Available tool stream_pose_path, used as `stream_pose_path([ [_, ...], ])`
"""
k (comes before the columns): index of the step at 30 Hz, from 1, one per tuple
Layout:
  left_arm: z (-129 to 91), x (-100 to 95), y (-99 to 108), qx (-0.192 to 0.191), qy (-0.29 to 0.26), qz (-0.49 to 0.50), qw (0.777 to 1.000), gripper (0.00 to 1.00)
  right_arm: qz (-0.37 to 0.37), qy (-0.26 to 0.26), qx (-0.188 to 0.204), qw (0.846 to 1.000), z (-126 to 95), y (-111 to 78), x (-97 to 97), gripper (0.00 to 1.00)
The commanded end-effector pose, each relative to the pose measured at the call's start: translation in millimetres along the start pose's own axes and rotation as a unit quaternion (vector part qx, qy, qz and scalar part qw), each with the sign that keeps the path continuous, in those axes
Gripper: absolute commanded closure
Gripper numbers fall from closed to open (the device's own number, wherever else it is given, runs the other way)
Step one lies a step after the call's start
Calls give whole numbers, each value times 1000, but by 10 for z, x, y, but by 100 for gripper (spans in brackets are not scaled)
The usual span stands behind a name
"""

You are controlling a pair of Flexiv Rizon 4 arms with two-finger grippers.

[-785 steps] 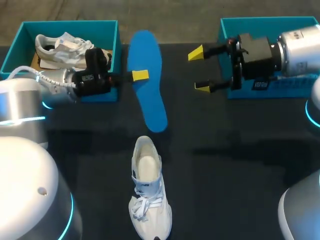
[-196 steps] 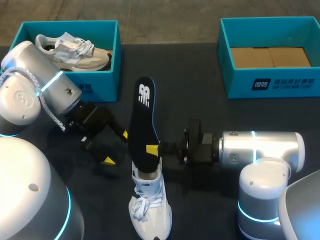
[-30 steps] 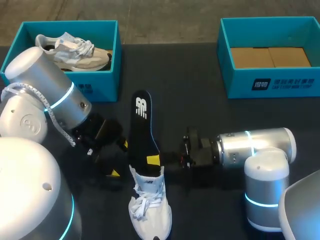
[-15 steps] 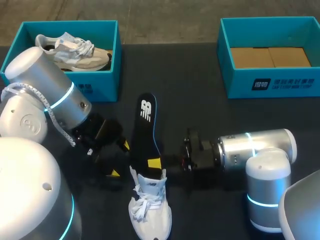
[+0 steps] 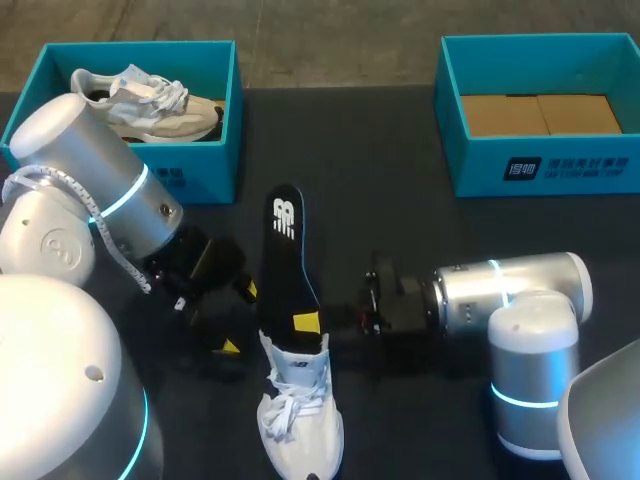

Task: Take the shoe out of the shoebox, open the shoe tongue, remove and reinsert the insole, then place the shoe into the shoebox

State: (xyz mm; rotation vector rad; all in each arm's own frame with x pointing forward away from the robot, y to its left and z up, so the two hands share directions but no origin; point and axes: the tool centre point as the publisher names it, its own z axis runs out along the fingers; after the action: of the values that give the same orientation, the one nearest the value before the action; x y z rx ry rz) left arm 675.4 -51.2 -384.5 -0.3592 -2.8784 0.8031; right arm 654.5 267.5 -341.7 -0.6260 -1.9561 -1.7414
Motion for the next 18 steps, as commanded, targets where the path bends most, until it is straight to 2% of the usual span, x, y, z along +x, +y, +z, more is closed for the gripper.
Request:
stream_pose_path([
  [1,2,6,-5,-2,0,0,1000,0,-1,-5,4,1000,32,23,27,78],
  [4,2,6,-5,-2,0,0,1000,0,-2,-7,5,1000,33,42,44,75],
  [9,2,6,-5,-2,0,0,1000,0,-5,-11,7,1000,34,79,67,78],
  [18,2,6,-5,-2,0,0,1000,0,-9,-13,11,1000,53,143,75,74],
])
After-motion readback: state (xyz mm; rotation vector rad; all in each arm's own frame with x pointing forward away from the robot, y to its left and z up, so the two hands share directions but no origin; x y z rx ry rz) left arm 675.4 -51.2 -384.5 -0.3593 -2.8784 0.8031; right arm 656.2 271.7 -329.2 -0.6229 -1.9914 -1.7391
